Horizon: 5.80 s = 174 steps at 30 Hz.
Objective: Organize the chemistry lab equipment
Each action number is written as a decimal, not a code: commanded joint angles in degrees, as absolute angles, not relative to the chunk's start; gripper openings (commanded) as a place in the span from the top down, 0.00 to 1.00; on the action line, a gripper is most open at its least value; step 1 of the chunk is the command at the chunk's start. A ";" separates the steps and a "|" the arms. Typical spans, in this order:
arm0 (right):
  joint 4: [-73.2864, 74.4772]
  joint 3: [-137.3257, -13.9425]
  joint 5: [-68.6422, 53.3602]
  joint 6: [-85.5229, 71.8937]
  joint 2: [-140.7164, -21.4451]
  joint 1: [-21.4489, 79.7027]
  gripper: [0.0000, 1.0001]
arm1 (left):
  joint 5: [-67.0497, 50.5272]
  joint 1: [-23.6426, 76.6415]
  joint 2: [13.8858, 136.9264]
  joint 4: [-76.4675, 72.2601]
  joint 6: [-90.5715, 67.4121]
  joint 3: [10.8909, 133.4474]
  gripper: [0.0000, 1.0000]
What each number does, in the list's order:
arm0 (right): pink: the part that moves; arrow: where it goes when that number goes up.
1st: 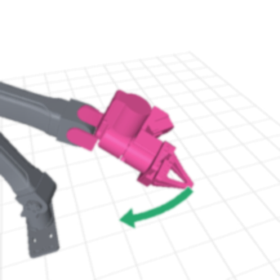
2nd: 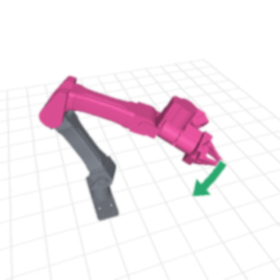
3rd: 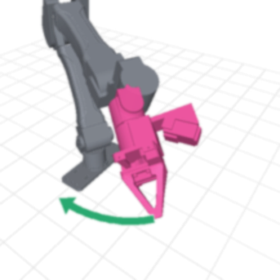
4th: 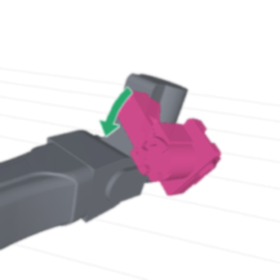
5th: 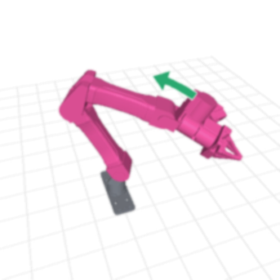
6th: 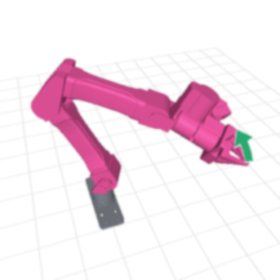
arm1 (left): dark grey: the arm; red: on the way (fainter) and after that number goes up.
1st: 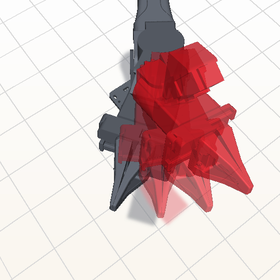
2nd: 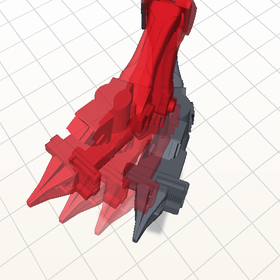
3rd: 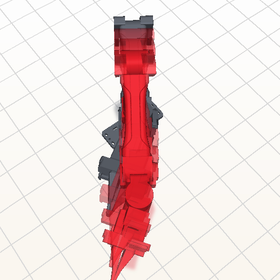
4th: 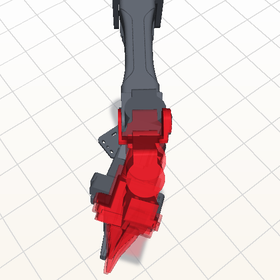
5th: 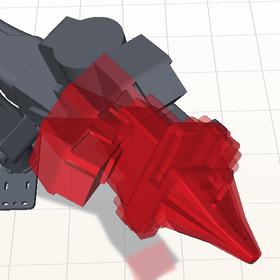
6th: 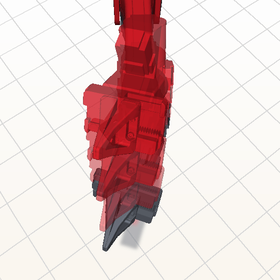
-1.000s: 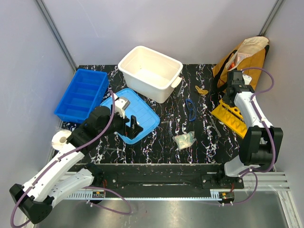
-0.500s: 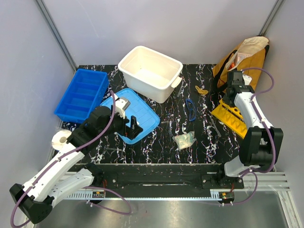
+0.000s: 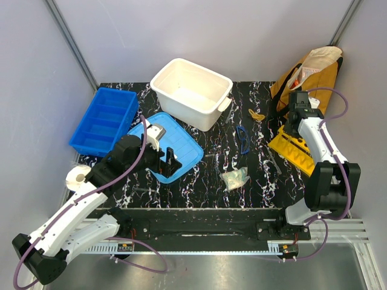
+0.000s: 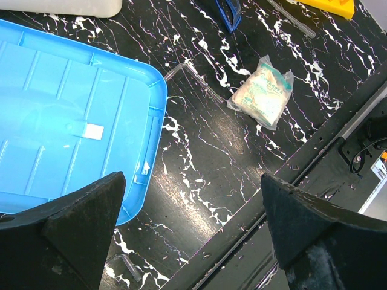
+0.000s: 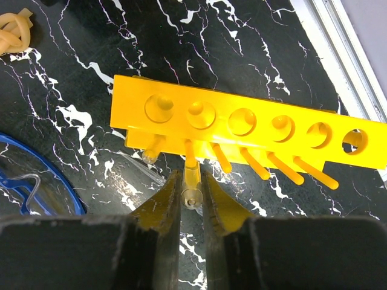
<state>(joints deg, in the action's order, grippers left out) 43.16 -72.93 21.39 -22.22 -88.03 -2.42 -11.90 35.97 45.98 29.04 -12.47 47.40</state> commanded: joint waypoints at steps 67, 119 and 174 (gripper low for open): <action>31.37 -64.60 -7.91 -26.28 -65.66 18.72 0.56 | 21.88 7.12 82.00 44.57 -67.85 53.62 0.51; 32.17 -66.18 -12.12 -26.98 -66.27 18.72 0.55 | 21.54 13.43 73.49 44.30 -50.21 58.70 1.00; 26.46 -81.56 -47.64 -31.02 -92.99 36.21 0.82 | -32.61 31.82 56.87 17.23 -15.21 47.72 0.88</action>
<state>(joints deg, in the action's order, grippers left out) 28.51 -82.04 -47.66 -30.22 -95.44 35.86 -31.75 31.57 56.51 18.83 -16.27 46.70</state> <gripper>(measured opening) 0.210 0.187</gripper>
